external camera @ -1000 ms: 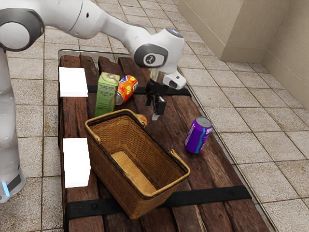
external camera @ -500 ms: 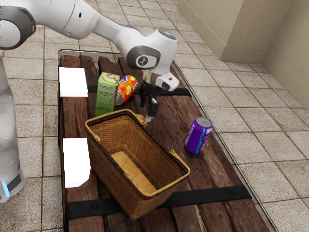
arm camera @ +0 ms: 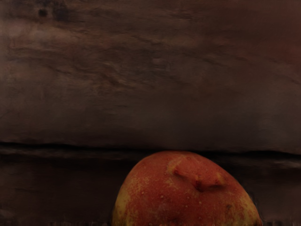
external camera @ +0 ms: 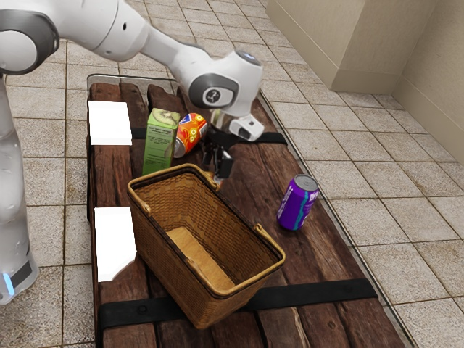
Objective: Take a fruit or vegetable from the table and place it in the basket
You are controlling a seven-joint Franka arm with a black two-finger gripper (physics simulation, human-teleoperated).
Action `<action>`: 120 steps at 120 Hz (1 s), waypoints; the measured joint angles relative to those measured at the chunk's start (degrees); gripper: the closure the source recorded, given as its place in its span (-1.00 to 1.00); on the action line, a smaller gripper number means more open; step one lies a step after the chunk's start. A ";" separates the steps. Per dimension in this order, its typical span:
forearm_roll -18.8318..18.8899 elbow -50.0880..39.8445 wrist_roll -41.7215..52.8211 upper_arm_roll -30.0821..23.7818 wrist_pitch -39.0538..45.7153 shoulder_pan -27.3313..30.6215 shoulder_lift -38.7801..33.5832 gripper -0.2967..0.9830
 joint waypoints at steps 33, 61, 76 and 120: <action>0.10 -0.65 0.18 0.03 0.08 0.49 1.84 -0.32; 0.67 -0.33 -0.03 -0.13 -0.64 0.48 -1.82 0.11; 0.83 3.36 -0.09 -1.51 -3.00 0.50 -7.66 0.10; -0.64 7.13 0.44 -17.63 -10.67 0.02 -16.01 0.10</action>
